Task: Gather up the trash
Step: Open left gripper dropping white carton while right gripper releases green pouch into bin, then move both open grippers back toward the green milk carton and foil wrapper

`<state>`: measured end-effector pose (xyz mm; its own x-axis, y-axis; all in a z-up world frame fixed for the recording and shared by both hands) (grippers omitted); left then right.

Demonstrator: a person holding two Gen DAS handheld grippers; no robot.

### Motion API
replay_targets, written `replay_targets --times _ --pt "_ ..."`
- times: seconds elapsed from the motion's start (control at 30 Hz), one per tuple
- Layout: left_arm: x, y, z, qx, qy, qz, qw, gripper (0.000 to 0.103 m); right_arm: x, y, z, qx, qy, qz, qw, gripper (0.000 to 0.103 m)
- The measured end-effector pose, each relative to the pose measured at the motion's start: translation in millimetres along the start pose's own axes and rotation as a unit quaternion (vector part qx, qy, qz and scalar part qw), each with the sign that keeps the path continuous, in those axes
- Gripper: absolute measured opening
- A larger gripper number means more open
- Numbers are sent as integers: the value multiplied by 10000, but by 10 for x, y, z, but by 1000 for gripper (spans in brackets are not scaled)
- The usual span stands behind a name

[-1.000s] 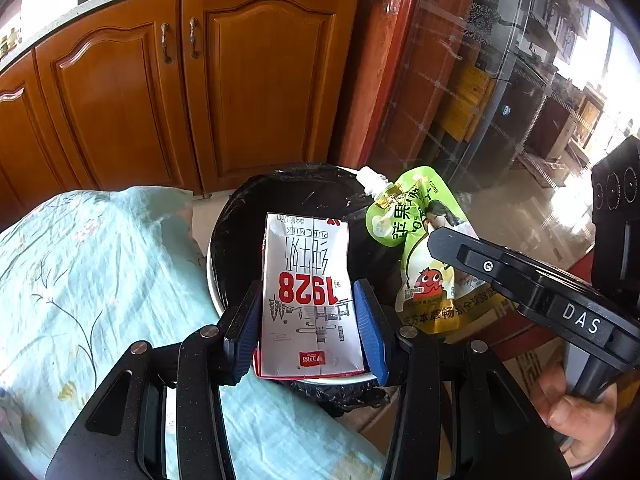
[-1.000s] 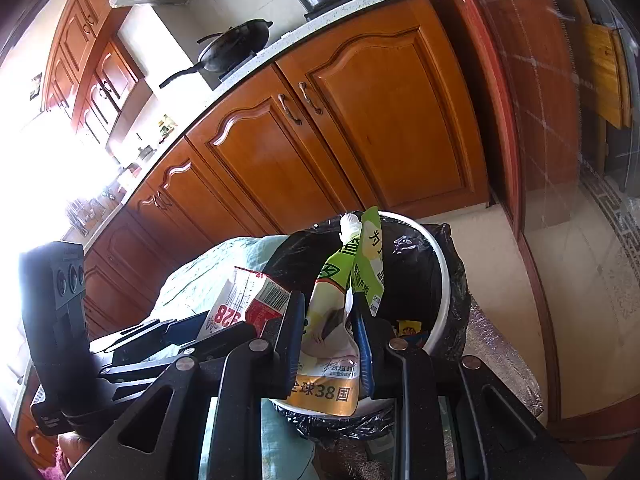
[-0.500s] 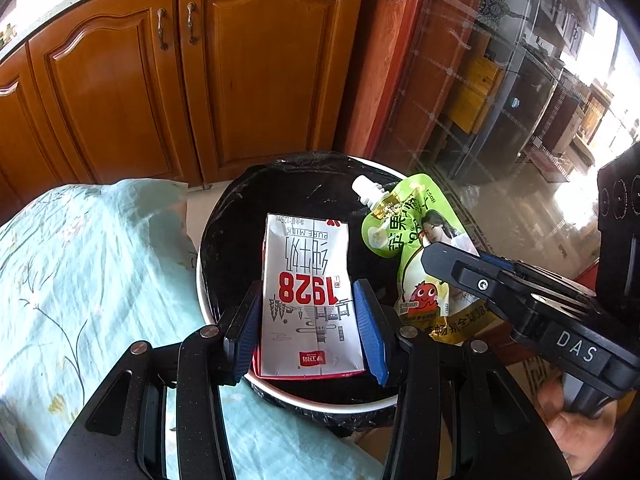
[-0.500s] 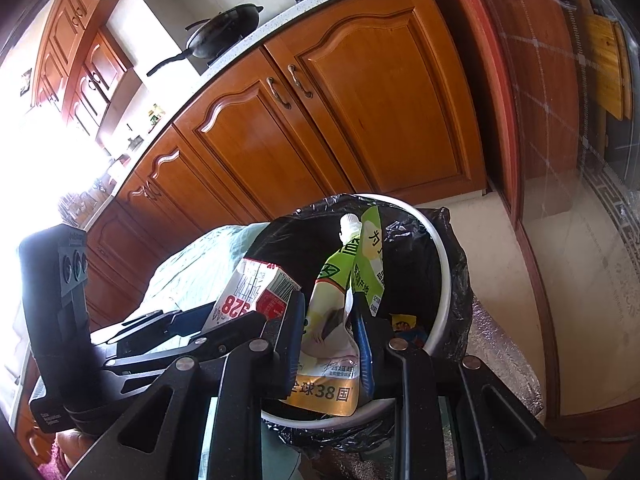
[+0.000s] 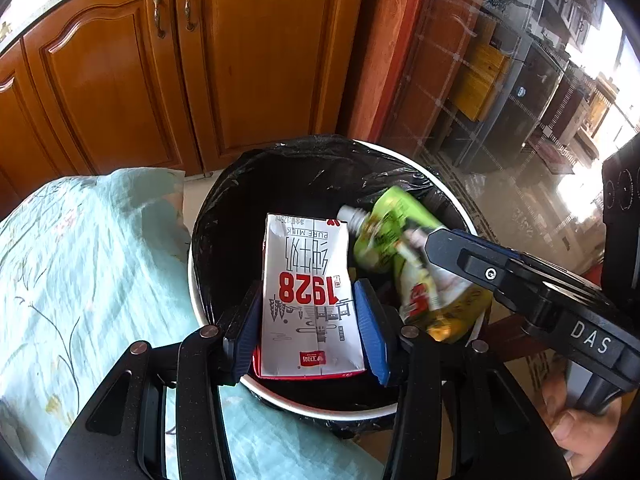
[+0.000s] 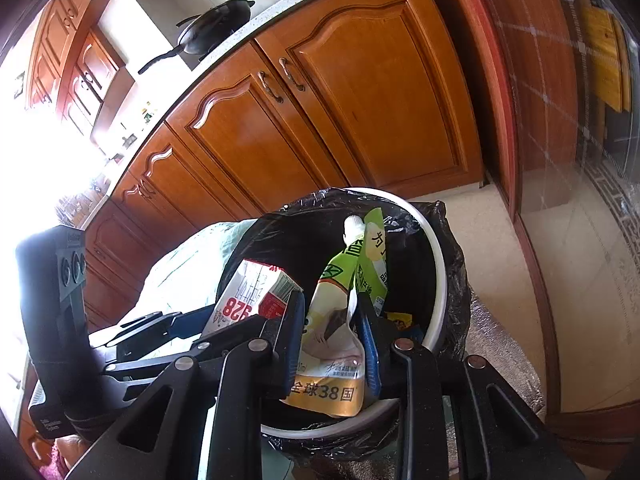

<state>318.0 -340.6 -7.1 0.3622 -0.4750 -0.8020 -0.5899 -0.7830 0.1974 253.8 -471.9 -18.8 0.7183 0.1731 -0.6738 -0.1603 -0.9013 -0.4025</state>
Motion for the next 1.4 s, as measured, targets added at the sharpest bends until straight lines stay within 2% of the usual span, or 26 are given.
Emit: replay_targets --times 0.1,0.17,0.43,0.53,0.7,0.8,0.97,1.4 --pt "-41 1 13 -16 44 19 10000 48 -7 21 -2 82 9 -38 10000 37" --pt "-88 -4 28 -25 92 4 10000 51 -33 12 0 84 43 -37 9999 37" --pt "-363 -147 262 -297 342 147 9989 53 -187 -16 66 197 191 -111 9996 41" --pt "-497 -228 415 -454 443 200 9978 56 -237 -57 128 204 230 -165 9994 50" --pt "-738 -358 704 -695 610 207 9955 60 -331 -178 306 246 331 -347 9985 81" --pt "-861 -435 887 -846 666 166 9940 64 -389 -278 426 230 379 -457 9980 89" --pt "-1044 -625 1197 -1150 694 110 9909 68 -448 -486 617 114 387 -566 9976 96" --pt "-1637 -1199 1922 -1883 1023 -276 9764 70 -343 -957 1028 -120 32 -816 9966 98"
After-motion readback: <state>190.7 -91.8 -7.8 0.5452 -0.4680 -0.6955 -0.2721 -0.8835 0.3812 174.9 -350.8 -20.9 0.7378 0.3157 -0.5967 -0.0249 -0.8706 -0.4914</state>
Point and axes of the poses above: each gripper's, at about its wrist camera, not at the fingertips, and x roughly the way its jaws point, y to its right, z to its underside, the point moved 1 cm from there along x, roughly the way its jaws point, and after that the axes turned 6 degrees about z, right-handed, at the moved point
